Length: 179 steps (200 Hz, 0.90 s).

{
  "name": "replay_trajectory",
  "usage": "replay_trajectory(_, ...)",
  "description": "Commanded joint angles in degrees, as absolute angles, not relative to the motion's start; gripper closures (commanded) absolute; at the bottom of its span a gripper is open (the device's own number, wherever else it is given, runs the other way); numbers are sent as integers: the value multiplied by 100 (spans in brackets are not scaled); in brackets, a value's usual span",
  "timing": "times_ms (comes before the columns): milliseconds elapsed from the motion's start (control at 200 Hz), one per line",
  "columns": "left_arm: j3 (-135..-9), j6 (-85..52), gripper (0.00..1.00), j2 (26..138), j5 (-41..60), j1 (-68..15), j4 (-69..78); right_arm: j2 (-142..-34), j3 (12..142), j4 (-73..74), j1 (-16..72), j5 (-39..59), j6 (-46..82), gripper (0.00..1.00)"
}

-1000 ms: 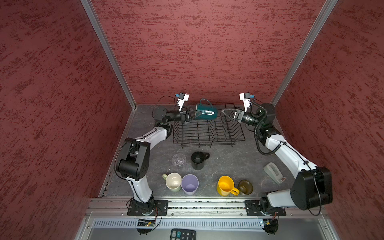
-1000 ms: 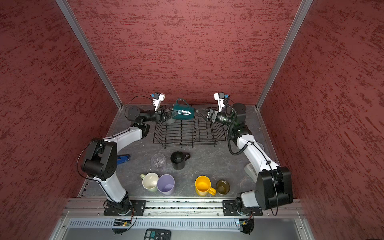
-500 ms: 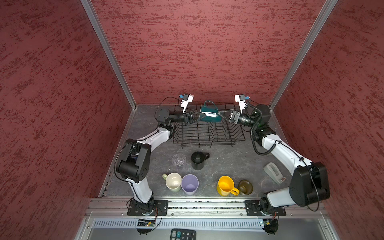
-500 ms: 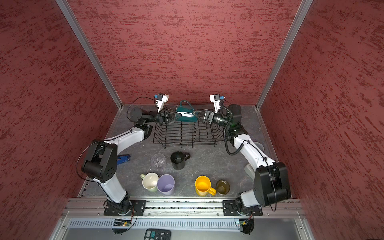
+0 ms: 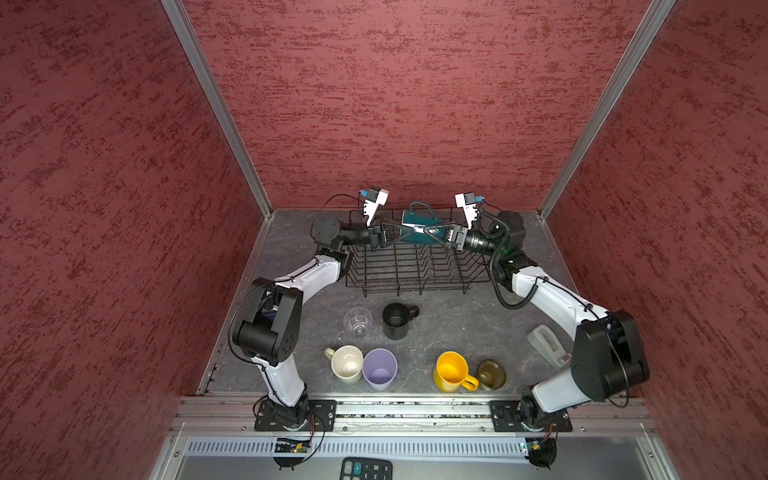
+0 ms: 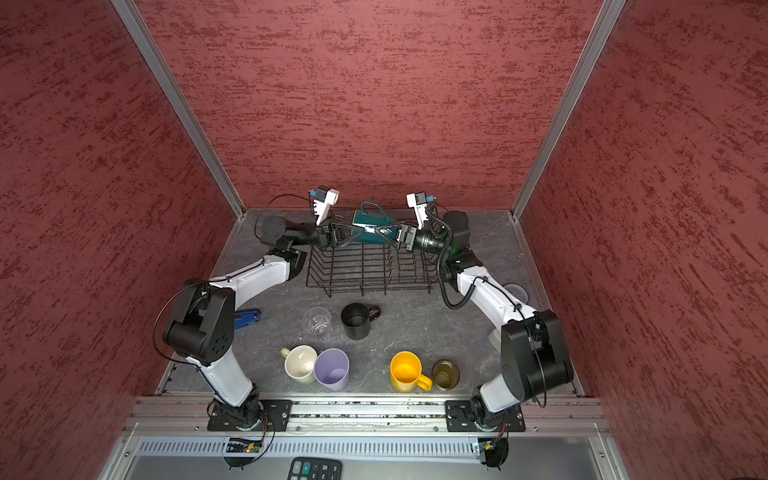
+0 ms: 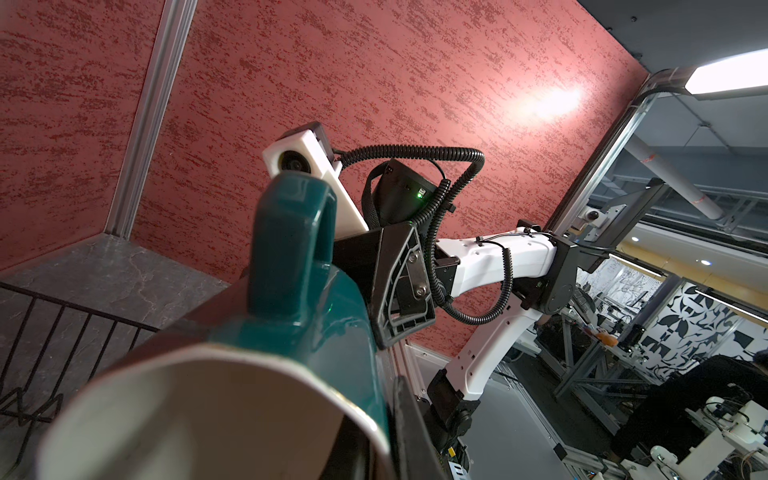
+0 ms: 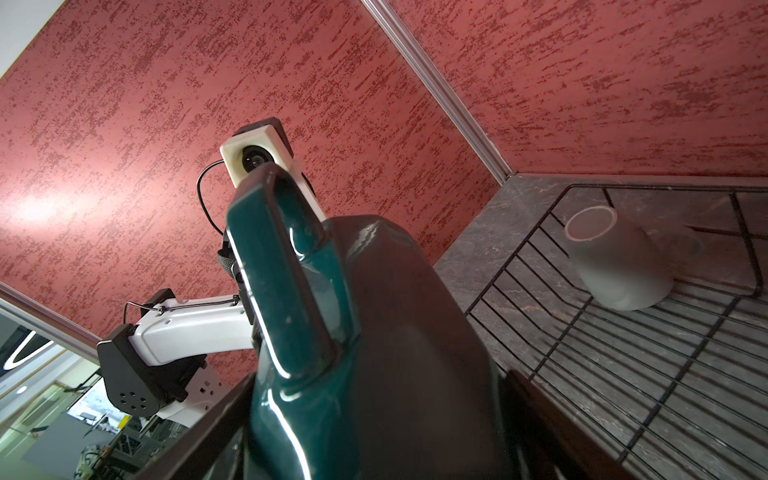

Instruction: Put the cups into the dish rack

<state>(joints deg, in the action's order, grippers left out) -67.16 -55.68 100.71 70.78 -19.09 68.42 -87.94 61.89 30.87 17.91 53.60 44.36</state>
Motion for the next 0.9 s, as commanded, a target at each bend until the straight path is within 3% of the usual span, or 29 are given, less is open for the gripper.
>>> replay_trajectory(0, -6785, -5515, 100, 9782, 6838, -2038, 7393, -8961, 6311, 3462, 1895, 5341, 4692, 14)
replay_trajectory(556, -6921, -5661, 100, 9899, 6794, -2074, 7464, -8987, 6245, 3992, 1960, 5442, 4976, 48)
replay_trajectory(621, -6926, -5660, 91, 9915, 6787, -2062, 7446, -8944, 6238, 3966, 1957, 5429, 4936, 51)
replay_trajectory(706, -6948, -5660, 88, 9913, 6803, -2060, 7436, -8864, 6256, 3832, 1958, 5399, 4827, 58)
replay_trajectory(847, -6995, -5658, 70, 9897, 6852, -2059, 7396, -8745, 6320, 3558, 1959, 5382, 4655, 67)
replay_trajectory(892, -7012, -5658, 60, 9888, 6866, -2065, 7383, -8711, 6319, 3521, 1964, 5372, 4623, 68)
